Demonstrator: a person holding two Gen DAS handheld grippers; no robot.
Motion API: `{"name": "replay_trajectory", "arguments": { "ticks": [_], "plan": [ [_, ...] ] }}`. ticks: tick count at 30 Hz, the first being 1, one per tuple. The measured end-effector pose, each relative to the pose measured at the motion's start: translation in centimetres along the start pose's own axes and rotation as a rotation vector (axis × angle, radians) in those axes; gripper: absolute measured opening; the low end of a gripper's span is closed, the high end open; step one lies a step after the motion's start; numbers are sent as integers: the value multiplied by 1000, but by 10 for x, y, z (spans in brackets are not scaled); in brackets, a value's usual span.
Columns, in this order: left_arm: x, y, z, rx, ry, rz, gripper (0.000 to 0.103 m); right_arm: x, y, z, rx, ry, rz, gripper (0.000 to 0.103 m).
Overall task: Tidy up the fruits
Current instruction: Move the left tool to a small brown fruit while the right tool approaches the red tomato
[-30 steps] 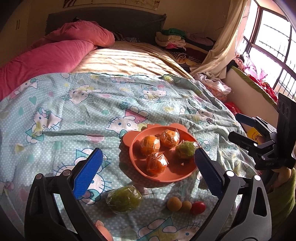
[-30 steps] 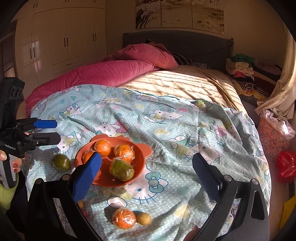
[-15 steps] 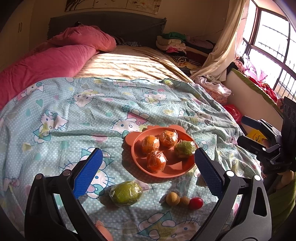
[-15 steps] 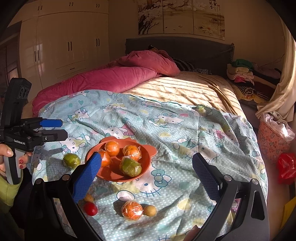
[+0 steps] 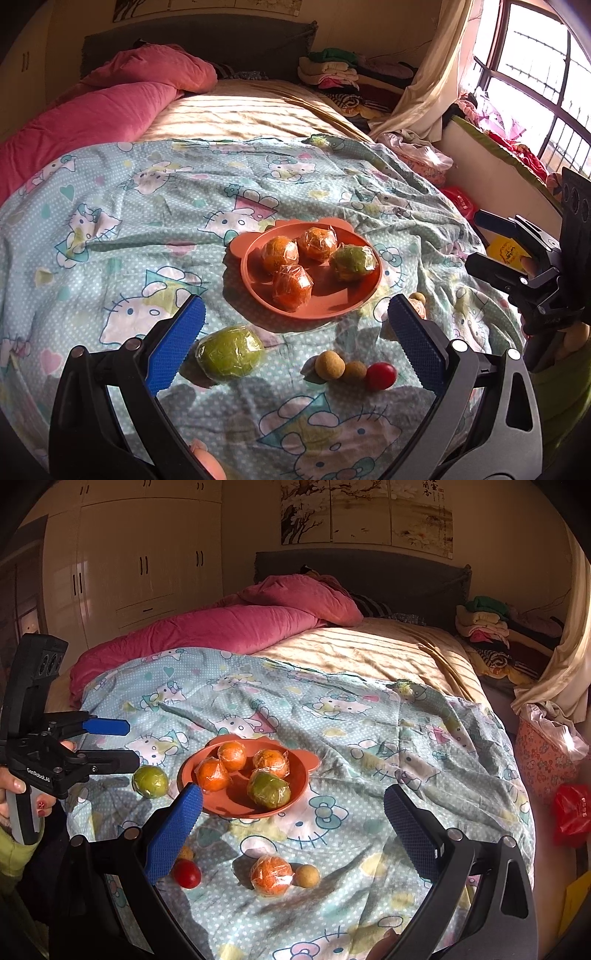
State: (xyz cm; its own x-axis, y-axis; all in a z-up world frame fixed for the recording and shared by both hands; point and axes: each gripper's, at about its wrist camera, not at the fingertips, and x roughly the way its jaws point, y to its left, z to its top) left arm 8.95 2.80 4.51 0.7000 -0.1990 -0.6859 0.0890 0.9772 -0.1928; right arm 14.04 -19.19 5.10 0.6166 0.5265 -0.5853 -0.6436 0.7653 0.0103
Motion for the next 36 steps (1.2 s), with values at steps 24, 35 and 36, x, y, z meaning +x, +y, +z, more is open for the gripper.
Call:
{"name": "replay_trajectory", "arguments": {
  "ticks": [24, 35, 36],
  "plan": [
    [8, -31, -42, 76, 117, -45, 93, -4, -4, -38, 28, 78, -9, 98],
    [20, -58, -68, 121, 185, -100, 89, 0, -2, -51, 27, 124, -8, 98],
    [21, -59, -69, 123, 191, -104, 88, 0, -2, -52, 29, 128, -7, 98]
  ]
}}
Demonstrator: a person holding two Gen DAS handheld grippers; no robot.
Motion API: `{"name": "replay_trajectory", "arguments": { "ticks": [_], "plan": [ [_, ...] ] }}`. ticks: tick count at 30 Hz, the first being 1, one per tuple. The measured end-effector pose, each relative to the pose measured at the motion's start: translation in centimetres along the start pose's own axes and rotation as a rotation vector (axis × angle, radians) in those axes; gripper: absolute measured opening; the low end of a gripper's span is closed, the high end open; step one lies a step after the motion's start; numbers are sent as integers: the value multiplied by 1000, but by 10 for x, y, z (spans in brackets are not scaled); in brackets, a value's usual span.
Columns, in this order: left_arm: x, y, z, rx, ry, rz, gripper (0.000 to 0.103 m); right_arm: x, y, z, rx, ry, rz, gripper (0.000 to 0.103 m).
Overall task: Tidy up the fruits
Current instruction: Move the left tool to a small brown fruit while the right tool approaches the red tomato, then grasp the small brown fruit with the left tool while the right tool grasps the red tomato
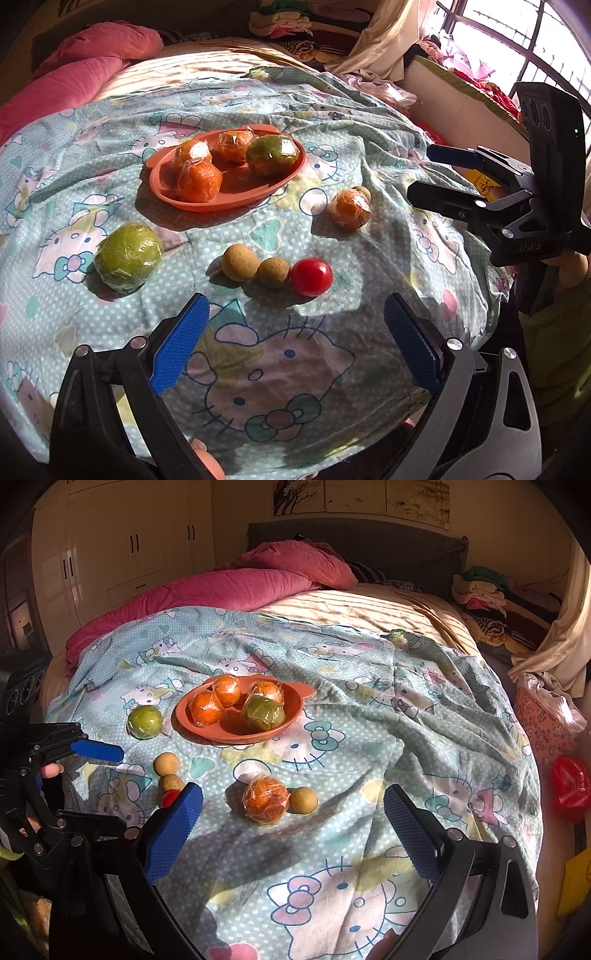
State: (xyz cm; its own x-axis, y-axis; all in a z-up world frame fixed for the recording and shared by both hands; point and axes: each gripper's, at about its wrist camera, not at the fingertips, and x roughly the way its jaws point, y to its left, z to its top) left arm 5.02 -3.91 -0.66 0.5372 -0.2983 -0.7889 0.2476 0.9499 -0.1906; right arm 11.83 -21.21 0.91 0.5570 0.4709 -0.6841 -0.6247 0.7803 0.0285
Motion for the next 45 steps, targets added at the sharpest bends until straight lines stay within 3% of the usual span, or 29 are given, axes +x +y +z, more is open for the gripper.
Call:
{"name": "replay_trajectory", "arguments": {
  "ticks": [4, 10, 12, 16, 26, 29, 32, 35, 40, 45],
  "plan": [
    [3, -2, -3, 4, 10, -10, 84, 2, 2, -3, 1, 12, 12, 98],
    [5, 5, -4, -10, 18, -6, 70, 5, 7, -9, -1, 33, 30, 98],
    [6, 6, -4, -13, 24, -21, 60, 7, 8, -11, 0, 41, 34, 98],
    [7, 8, -4, -19, 23, -21, 58, 10, 13, -13, -5, 49, 51, 98],
    [11, 33, 2, -61, 17, 10, 42, 25, 36, -20, -64, 95, 97, 96],
    [13, 38, 5, -73, 18, -4, 36, 29, 44, -21, -91, 111, 117, 81],
    [16, 44, 10, -84, 19, -1, 36, 34, 49, -23, -110, 121, 128, 76],
    [18, 49, 15, -94, 20, -14, 28, 36, 54, -24, -125, 122, 148, 69],
    [21, 53, 22, -101, 22, -42, 23, 43, 63, -25, -146, 125, 189, 51],
    [27, 53, 23, -97, 34, -44, 23, 54, 74, -24, -173, 139, 209, 46]
  ]
}}
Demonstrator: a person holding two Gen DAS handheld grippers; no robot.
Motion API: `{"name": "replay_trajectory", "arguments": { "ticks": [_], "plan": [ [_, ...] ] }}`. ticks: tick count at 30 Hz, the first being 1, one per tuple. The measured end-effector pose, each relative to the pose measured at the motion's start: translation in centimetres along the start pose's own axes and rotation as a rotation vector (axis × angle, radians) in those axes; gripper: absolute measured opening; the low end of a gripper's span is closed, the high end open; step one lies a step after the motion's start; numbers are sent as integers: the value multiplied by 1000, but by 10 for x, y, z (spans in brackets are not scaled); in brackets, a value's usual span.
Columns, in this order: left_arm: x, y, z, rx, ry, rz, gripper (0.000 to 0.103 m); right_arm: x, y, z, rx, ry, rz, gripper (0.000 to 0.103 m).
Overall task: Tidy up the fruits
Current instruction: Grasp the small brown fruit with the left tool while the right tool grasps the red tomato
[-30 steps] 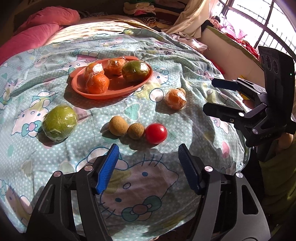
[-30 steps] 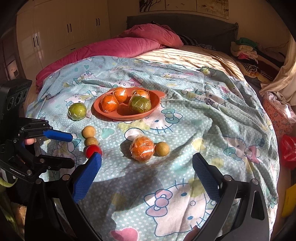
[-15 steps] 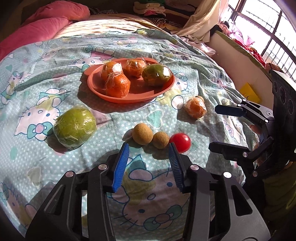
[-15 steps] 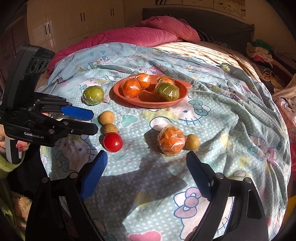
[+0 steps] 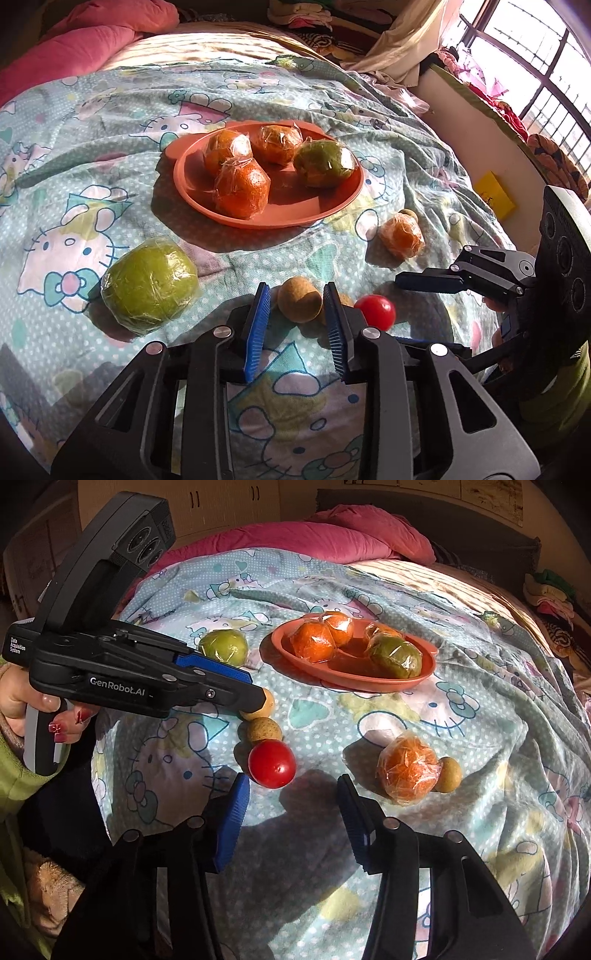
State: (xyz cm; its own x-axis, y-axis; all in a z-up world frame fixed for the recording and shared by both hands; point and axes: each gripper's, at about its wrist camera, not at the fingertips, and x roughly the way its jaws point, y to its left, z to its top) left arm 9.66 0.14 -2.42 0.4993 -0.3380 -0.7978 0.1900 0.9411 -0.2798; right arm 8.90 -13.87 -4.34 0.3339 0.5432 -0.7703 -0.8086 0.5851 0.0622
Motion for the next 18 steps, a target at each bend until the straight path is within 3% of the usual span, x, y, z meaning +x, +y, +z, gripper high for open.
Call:
{"name": "replay_trajectory", "arguments": {
  "ticks": [10, 18],
  "plan": [
    [7, 2, 1, 3, 4, -13, 21, 14, 3, 9, -9, 6, 22, 30],
    [12, 7, 2, -22, 9, -49, 19, 19, 3, 9, -5, 5, 28, 26]
  ]
}}
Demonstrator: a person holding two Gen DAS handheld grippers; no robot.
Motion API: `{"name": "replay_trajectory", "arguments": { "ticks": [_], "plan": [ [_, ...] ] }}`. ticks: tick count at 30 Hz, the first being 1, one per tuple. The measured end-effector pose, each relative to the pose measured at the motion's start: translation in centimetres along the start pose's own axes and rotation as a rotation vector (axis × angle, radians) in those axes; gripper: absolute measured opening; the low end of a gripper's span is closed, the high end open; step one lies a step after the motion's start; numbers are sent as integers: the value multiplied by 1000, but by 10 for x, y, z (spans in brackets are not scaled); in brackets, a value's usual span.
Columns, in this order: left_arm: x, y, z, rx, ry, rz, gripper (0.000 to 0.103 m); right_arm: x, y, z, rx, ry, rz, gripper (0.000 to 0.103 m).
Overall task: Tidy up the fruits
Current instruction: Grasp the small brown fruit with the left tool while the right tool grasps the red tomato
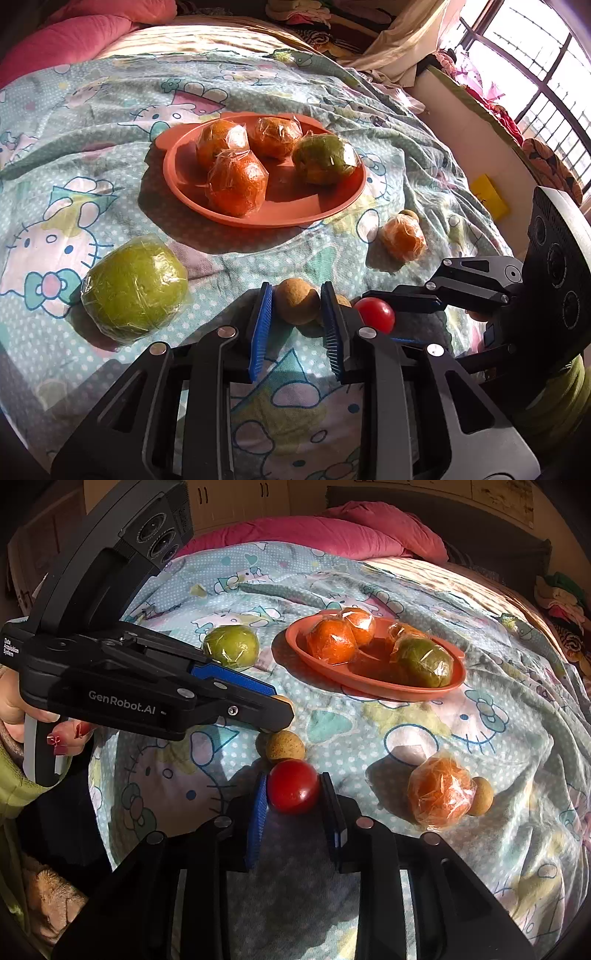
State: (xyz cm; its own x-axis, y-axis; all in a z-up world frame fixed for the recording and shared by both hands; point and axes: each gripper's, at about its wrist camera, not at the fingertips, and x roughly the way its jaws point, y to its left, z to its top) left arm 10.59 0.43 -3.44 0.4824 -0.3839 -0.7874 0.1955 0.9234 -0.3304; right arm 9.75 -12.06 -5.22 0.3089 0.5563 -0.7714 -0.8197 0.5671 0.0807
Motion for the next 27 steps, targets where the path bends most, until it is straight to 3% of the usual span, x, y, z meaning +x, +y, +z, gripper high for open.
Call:
{"name": "replay_trajectory", "arguments": {
  "ticks": [12, 27],
  "plan": [
    [-6, 4, 0, -25, -16, -31, 19, -12, -6, -5, 24, -24, -17, 26],
    [-37, 4, 4, -42, -88, 9, 19, -25, -12, -2, 51, -58, -26, 26]
  ]
}}
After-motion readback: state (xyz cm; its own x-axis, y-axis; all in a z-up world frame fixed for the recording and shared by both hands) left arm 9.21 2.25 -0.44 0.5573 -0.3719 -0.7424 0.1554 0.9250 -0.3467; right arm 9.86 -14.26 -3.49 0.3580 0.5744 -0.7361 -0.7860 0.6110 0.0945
